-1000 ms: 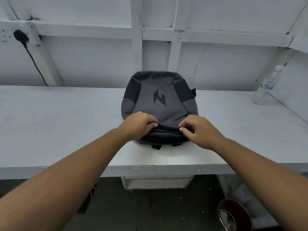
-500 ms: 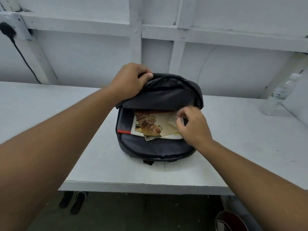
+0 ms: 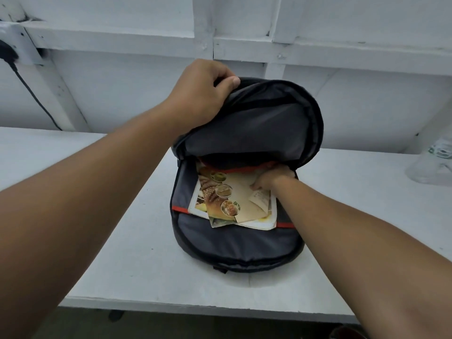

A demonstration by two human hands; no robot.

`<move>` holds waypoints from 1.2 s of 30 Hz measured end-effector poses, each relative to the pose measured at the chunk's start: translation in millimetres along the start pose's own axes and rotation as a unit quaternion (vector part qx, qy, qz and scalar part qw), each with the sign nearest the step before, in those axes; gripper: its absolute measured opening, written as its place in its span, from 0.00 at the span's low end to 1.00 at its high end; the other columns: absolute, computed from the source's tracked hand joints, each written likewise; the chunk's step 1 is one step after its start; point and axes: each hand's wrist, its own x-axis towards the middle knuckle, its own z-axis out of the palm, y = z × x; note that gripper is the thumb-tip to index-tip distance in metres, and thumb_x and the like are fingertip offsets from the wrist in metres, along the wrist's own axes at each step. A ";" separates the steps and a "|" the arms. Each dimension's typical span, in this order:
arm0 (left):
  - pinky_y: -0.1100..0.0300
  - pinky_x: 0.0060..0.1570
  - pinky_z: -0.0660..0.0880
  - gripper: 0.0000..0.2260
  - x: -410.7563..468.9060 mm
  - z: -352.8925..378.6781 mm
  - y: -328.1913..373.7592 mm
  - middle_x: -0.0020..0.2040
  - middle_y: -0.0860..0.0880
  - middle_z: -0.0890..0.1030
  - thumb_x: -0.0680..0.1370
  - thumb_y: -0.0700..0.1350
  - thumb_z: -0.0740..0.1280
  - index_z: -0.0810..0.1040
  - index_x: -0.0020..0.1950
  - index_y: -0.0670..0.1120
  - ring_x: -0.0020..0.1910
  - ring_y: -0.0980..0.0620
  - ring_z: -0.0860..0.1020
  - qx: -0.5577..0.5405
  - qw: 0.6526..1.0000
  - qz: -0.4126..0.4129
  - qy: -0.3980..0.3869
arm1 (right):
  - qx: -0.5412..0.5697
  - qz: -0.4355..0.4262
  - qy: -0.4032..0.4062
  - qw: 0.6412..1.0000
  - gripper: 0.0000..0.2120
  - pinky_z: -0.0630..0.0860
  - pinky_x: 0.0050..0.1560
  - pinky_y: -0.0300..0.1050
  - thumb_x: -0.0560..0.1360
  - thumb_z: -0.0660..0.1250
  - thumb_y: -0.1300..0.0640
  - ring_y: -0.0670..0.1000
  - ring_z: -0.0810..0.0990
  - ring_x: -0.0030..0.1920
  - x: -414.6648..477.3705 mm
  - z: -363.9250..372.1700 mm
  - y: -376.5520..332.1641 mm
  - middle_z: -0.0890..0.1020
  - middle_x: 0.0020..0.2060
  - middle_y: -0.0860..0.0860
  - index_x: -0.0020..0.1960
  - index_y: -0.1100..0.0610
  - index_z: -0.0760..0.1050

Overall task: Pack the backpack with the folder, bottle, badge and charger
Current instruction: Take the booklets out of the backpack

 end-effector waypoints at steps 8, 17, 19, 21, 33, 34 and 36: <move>0.61 0.50 0.77 0.10 10.6 -3.7 2.2 0.42 0.56 0.82 0.82 0.49 0.64 0.85 0.51 0.48 0.45 0.56 0.80 -0.012 1.000 0.007 0.003 | 0.265 -0.051 -0.057 0.961 0.05 0.76 0.64 0.52 0.76 0.70 0.61 0.53 0.76 0.52 7.4 -7.9 4.1 0.78 0.47 0.52 0.45 0.53 0.76; 0.60 0.52 0.78 0.11 21.1 -8.1 6.0 0.43 0.56 0.83 0.82 0.49 0.65 0.85 0.51 0.46 0.47 0.56 0.81 -0.035 0.999 -0.001 0.010 | 0.406 0.065 -0.098 0.906 0.05 0.70 0.23 0.36 0.76 0.68 0.61 0.50 0.72 0.35 6.9 -18.2 13.7 0.74 0.39 0.53 0.48 0.55 0.73; 0.60 0.51 0.77 0.11 22.3 -8.2 5.4 0.42 0.56 0.82 0.82 0.48 0.65 0.85 0.50 0.45 0.46 0.55 0.80 -0.036 0.999 0.000 0.009 | 0.389 0.049 -0.112 0.913 0.04 0.71 0.30 0.42 0.75 0.67 0.63 0.51 0.74 0.37 1.2 -17.5 12.1 0.76 0.40 0.53 0.49 0.56 0.74; 0.61 0.49 0.76 0.11 22.9 -8.3 4.9 0.40 0.56 0.81 0.82 0.48 0.65 0.85 0.50 0.45 0.44 0.56 0.79 -0.038 0.999 0.001 0.010 | 0.409 0.044 -0.113 0.905 0.05 0.75 0.32 0.45 0.76 0.65 0.67 0.52 0.77 0.38 -4.5 -16.6 12.6 0.78 0.40 0.54 0.48 0.58 0.75; 0.63 0.47 0.72 0.12 17.8 -17.1 -4.9 0.45 0.52 0.84 0.83 0.47 0.63 0.85 0.50 0.45 0.47 0.53 0.80 -0.045 0.998 0.001 0.050 | 0.540 0.075 -0.145 0.826 0.11 0.84 0.34 0.46 0.76 0.65 0.75 0.58 0.84 0.47 -66.8 -5.9 42.8 0.84 0.51 0.61 0.56 0.66 0.78; 0.64 0.47 0.72 0.12 17.0 -17.5 -5.8 0.46 0.51 0.84 0.83 0.47 0.63 0.85 0.51 0.44 0.47 0.53 0.80 -0.043 0.998 0.002 0.052 | 0.540 0.074 -0.144 0.826 0.12 0.84 0.38 0.47 0.76 0.66 0.75 0.59 0.85 0.50 -75.2 -5.4 47.3 0.84 0.53 0.61 0.57 0.66 0.78; 0.68 0.43 0.70 0.12 14.3 -17.2 -8.7 0.46 0.52 0.83 0.83 0.47 0.63 0.84 0.51 0.44 0.47 0.54 0.79 -0.038 0.998 0.006 0.054 | 0.540 0.069 -0.139 0.827 0.14 0.83 0.43 0.50 0.75 0.67 0.74 0.60 0.85 0.52 -95.3 -3.3 56.7 0.85 0.53 0.61 0.58 0.65 0.79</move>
